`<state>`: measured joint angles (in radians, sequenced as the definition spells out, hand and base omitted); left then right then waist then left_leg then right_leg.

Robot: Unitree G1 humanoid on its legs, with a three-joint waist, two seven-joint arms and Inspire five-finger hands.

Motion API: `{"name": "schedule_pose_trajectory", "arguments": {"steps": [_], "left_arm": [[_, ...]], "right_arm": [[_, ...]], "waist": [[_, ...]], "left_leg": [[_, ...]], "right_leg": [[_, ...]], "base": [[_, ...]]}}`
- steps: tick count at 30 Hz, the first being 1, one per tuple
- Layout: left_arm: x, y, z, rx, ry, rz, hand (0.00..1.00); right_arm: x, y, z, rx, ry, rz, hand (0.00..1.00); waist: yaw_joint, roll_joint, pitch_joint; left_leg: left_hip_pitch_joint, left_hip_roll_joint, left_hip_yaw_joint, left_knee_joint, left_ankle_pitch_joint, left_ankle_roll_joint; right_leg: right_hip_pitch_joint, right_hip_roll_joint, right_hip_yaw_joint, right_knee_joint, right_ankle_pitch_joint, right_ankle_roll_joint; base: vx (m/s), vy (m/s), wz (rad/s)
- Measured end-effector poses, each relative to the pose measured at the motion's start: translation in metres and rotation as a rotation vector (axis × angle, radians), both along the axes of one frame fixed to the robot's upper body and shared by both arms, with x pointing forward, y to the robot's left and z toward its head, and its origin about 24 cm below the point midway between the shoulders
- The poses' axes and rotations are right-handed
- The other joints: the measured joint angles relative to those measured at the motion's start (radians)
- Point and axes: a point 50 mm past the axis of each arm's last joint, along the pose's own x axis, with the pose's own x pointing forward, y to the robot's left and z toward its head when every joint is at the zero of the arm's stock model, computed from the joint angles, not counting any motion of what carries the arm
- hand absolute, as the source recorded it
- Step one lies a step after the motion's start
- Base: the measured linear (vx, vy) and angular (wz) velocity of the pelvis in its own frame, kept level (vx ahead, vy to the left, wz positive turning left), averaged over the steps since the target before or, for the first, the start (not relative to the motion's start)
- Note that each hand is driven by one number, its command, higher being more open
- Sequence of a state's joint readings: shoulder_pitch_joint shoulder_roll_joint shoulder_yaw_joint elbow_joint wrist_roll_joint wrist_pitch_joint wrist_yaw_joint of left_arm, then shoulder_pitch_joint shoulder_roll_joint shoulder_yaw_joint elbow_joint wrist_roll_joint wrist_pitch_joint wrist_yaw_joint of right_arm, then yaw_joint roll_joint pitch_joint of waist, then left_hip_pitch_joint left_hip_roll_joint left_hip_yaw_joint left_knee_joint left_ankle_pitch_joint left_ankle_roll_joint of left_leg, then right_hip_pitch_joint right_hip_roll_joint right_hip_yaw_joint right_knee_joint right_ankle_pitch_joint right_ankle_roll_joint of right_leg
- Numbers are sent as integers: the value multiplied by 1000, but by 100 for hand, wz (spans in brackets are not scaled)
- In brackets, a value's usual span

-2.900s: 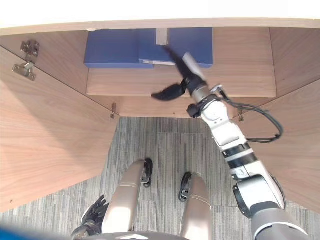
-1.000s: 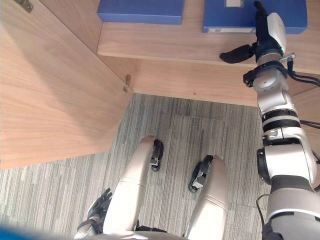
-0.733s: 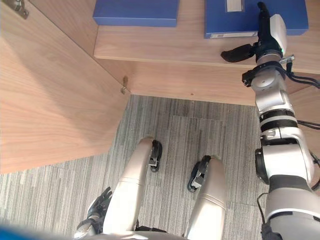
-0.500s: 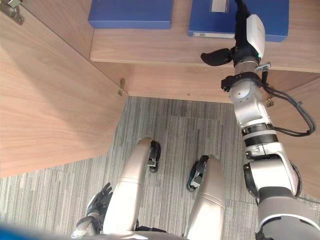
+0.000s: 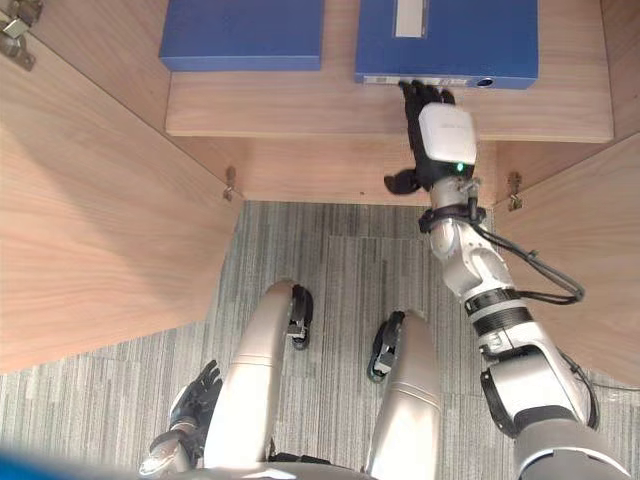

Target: Walk over to the cabinet, pick up the folder, carry it to the office cabinet, place the folder inside the office cabinet, then close the office cabinet door

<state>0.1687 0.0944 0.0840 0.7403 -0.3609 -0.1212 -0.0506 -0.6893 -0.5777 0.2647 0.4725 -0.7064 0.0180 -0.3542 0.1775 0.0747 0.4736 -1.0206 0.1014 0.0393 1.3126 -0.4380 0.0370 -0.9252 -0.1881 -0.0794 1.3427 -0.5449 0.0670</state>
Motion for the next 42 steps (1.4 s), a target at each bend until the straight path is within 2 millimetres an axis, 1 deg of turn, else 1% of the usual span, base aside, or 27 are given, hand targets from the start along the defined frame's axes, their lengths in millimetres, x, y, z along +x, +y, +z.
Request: {"name": "schedule_pose_trajectory", "arguments": {"steps": [7,9,11,12,14,15,16,17,19,20,21,22,23,24,26,27,28,30,31,32,33,34,36,37,38,39,42], "left_arm": [[-8,2,-5,10,39,7,100],[-9,2,-6,11,47,2,100],[-13,2,-9,21,74,-10,100],[-13,1,-10,19,77,-9,100],[-15,2,-10,29,84,-16,100],[-15,2,-10,33,86,-20,100],[-21,5,-13,50,119,-25,100],[-22,6,-14,51,127,-24,100],[-32,9,-17,58,167,-19,100],[-41,11,-21,66,202,-14,100],[-45,13,-22,70,220,-15,100],[-52,13,-24,74,247,-21,100],[-65,13,-28,70,296,-22,100],[-70,13,-30,71,316,-24,100],[-82,15,-33,88,373,-34,100],[-90,16,-34,91,401,-25,100],[-94,16,-35,94,415,-18,100],[-103,13,-37,92,455,15,100],[-103,13,-38,92,456,16,100],[-106,11,-39,88,470,55,100],[-107,10,-39,83,473,73,100],[-107,4,-41,68,484,133,100],[-106,1,-42,74,486,134,100],[-104,3,-41,87,483,133,100],[-102,5,-41,96,482,137,100],[-101,5,-41,100,480,135,100],[-84,7,-39,133,446,90,100]], "right_arm": [[0,-5,-9,-4,32,-28,100],[-3,-3,-20,-30,56,-35,100],[-11,5,-49,-59,114,-48,100],[-14,7,-57,-61,128,-46,100],[-28,18,-85,-144,187,-28,100],[-31,21,-92,-163,203,-22,100],[-40,29,-111,-186,250,5,100],[-42,31,-114,-186,258,9,100],[-51,40,-132,-172,311,37,100],[-60,46,-151,-152,377,54,100],[-63,48,-160,-143,411,57,100],[-71,50,-176,-132,474,54,100],[-86,51,-204,-113,593,34,100],[-93,51,-215,-102,643,24,100],[-123,50,-248,-44,797,-18,100],[-142,51,-264,24,882,-47,100],[-151,51,-272,69,926,-66,100],[-188,51,-299,267,1091,-168,100],[-190,51,-300,273,1098,-172,100],[-207,45,-312,474,1184,-289,100],[-210,43,-314,551,1192,-333,100],[-222,35,-320,871,1160,-512,100],[-231,28,-324,1056,1117,-633,100],[-240,26,-327,1217,1069,-727,100],[-247,21,-329,1314,1025,-793,100],[-250,18,-329,1356,998,-819,100],[-266,8,-331,1546,877,-947,100]], "waist": [[-14,-9,5],[-16,-15,8],[-16,-20,8],[-16,-23,8],[-23,-37,5],[-25,-39,4],[-29,-56,-6],[-31,-59,-8],[-38,-78,-26],[-38,-92,-48],[-39,-99,-58],[-42,-103,-80],[-42,-109,-121],[-43,-111,-137],[-55,-115,-179],[-62,-114,-200],[-67,-113,-209],[-80,-102,-235],[-80,-101,-235],[-76,-91,-254],[-76,-83,-261],[-78,-58,-289],[-82,-42,-312],[-84,-45,-326],[-92,-47,-346],[-97,-50,-352],[-107,-60,-368]], "left_leg": [[8,15,2,-6,-1,0],[31,21,7,-25,1,1],[97,32,15,-87,10,1],[118,33,19,-109,15,2],[214,38,41,-228,49,3],[242,39,46,-261,59,1],[328,40,68,-370,93,0],[343,40,71,-388,100,0],[421,44,91,-497,137,-3],[486,50,106,-590,168,-9],[514,50,113,-630,182,-14],[554,49,120,-684,200,-18],[616,47,139,-766,227,-29],[638,44,145,-795,235,-32],[702,32,158,-866,256,-40],[737,31,168,-888,258,-43],[753,31,172,-894,258,-43],[803,33,152,-877,248,-60],[804,33,149,-874,247,-62],[815,28,56,-839,236,-78],[825,26,18,-837,229,-89],[866,18,-84,-854,196,-119],[900,18,-99,-887,169,-116],[923,18,-52,-907,169,-115],[937,18,-2,-918,169,-114],[944,18,18,-923,171,-112],[1016,13,159,-974,180,-94]], "right_leg": [[4,15,2,-15,13,0],[24,21,3,-37,21,0],[90,36,-2,-111,45,0],[109,37,-4,-138,55,-2],[200,47,-9,-267,105,-2],[228,50,-12,-304,121,-1],[307,53,-19,-421,168,-3],[322,54,-21,-442,177,-2],[400,69,-27,-572,233,-1],[472,87,-27,-695,286,-1],[502,92,-27,-744,307,-2],[549,102,-28,-823,341,2],[622,113,-24,-944,392,8],[649,115,-21,-986,409,9],[722,116,-17,-1088,450,13],[758,119,-8,-1127,462,14],[775,122,-2,-1141,466,14],[834,138,24,-1175,476,9],[836,139,25,-1176,477,9],[859,160,67,-1200,500,5],[866,167,83,-1209,508,4],[874,188,136,-1232,536,4],[869,198,174,-1241,552,5],[864,198,223,-1251,567,11],[853,198,271,-1258,574,18],[848,196,289,-1260,576,18],[833,189,375,-1255,583,12]], "base": [[9,-17,-7],[22,-13,-10],[53,-8,-14],[79,7,-14],[111,30,-15],[151,63,-21],[108,53,-16],[105,51,-20],[103,45,-19],[123,55,-23],[164,67,-24],[159,60,-20],[169,54,-20],[174,40,-17],[165,15,-11],[122,4,-15],[96,-6,-21],[55,-19,-25],[26,-27,-56],[19,-14,-59],[-18,25,-111],[-26,41,-91],[-78,93,-90],[-157,160,-114],[-153,142,-116],[-139,130,-115],[-118,106,-120]]}}
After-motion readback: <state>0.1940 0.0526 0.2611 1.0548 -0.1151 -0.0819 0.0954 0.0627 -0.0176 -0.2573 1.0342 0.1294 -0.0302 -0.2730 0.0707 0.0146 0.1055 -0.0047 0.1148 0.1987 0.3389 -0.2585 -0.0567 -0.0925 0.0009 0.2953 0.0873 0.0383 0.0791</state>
